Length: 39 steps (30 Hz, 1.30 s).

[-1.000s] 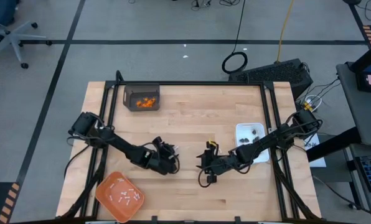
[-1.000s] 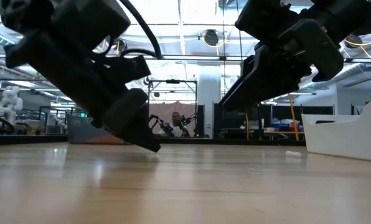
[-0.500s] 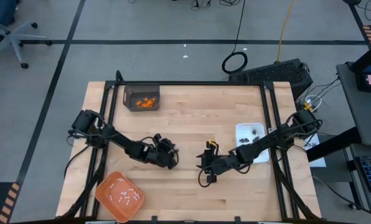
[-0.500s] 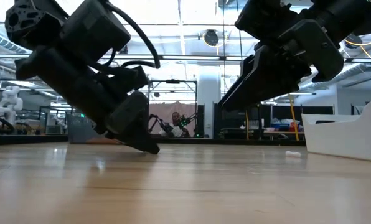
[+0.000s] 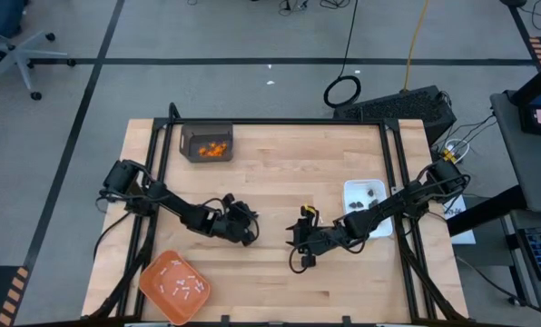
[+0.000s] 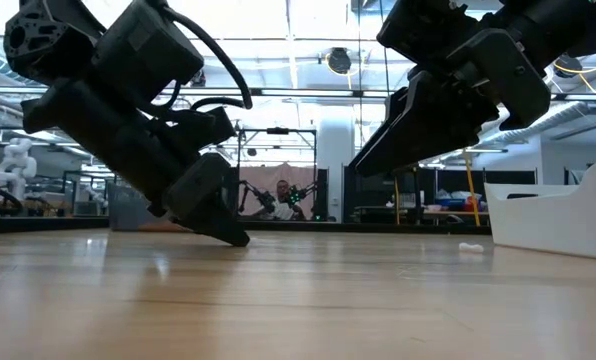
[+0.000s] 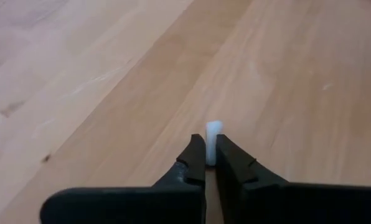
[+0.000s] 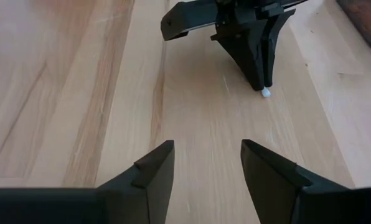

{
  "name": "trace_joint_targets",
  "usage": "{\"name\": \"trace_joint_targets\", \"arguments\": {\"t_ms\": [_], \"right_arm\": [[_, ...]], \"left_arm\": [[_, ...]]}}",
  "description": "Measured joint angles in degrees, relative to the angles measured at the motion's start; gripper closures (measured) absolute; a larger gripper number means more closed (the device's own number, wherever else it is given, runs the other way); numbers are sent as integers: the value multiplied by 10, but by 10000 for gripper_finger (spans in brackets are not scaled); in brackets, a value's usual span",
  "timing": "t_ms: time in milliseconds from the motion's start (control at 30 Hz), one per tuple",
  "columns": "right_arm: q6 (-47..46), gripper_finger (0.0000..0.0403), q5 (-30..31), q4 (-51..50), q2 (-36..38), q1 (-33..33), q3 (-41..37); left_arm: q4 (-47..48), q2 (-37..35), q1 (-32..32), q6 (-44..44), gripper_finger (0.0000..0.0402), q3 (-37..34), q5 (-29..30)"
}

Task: Sort Halloween decoration
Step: Put the white bone toy into the orange bin

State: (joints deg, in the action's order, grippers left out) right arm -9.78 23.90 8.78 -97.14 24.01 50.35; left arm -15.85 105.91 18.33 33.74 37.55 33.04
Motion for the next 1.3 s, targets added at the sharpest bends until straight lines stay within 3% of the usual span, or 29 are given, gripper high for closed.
{"name": "trace_joint_targets", "arguments": {"t_ms": [300, 533, 667, 867, 1300], "right_arm": [[2, 232, 0, 0, 0, 0, 0], [4, 232, 0, 0, 0, 0, 0], [4, 232, 0, 0, 0, 0, 0], [4, 232, 0, 1, 0, 0, 0], [2, 232, 0, 5, 0, 0, 0]], "left_arm": [[-1, -29, 11, -24, 396, -1, -17], [-1, -94, 39, -121, 397, -2, -25], [2, -133, 68, -204, 400, 5, 0], [21, -169, 118, -401, 400, 21, 21], [35, -179, 184, -715, 399, 59, 141]]}}
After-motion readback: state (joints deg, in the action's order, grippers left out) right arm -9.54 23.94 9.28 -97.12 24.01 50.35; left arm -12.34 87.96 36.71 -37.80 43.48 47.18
